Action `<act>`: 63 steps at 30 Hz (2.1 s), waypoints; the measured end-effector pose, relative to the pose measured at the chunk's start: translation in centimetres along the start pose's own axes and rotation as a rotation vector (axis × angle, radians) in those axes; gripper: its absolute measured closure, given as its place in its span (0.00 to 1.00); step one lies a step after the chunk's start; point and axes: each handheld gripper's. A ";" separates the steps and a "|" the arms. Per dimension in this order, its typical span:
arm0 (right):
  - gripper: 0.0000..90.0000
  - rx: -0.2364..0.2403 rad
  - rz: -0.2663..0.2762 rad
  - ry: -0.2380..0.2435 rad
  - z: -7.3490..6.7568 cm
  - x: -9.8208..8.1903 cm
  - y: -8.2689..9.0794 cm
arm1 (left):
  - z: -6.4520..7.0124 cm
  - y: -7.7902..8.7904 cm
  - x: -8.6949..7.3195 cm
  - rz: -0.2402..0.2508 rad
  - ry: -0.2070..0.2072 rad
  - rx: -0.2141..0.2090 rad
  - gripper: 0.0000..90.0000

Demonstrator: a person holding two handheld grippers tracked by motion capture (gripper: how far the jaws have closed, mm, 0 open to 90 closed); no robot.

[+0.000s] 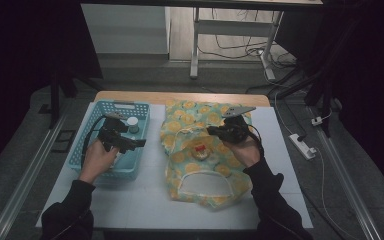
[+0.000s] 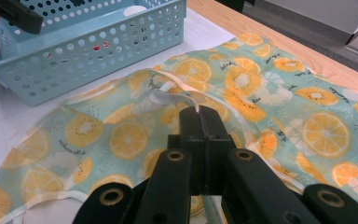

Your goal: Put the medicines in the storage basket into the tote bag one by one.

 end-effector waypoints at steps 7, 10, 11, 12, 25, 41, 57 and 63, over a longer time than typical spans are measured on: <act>1.00 0.001 -0.001 0.002 0.0 0.0 -0.1 | -1.9 -0.2 -0.9 -0.033 0.026 0.079 0.00; 1.00 0.001 -0.003 0.004 0.0 0.0 -0.1 | -2.5 -0.7 -1.3 -0.072 0.026 0.105 0.00; 1.00 0.001 -0.003 0.003 0.0 0.0 -0.1 | -2.7 -0.9 -1.4 -0.086 0.026 0.115 0.00; 1.00 0.001 -0.002 0.003 0.0 0.0 -0.1 | -2.9 -1.0 -1.5 -0.096 0.023 0.121 0.00; 1.00 0.002 -0.001 0.003 0.0 0.0 0.0 | -3.5 -3.0 -1.7 -0.258 0.008 0.134 0.00; 1.00 0.000 0.003 0.006 0.0 0.0 0.0 | -3.5 -4.2 -1.9 -0.375 0.027 0.177 0.43; 1.00 -0.003 0.006 0.006 0.0 0.0 0.1 | -3.7 -4.2 -1.9 -0.380 0.044 0.147 0.79; 1.00 -0.003 0.007 0.006 0.0 0.0 0.2 | -3.6 -4.2 -1.9 -0.379 0.043 0.150 0.80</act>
Point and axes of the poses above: each handheld gripper's, and its own axes: y roughly backward along the jaws, x roughly out of its top, z roughly to its right, and after that the axes turned 3 degrees about -z, right-handed
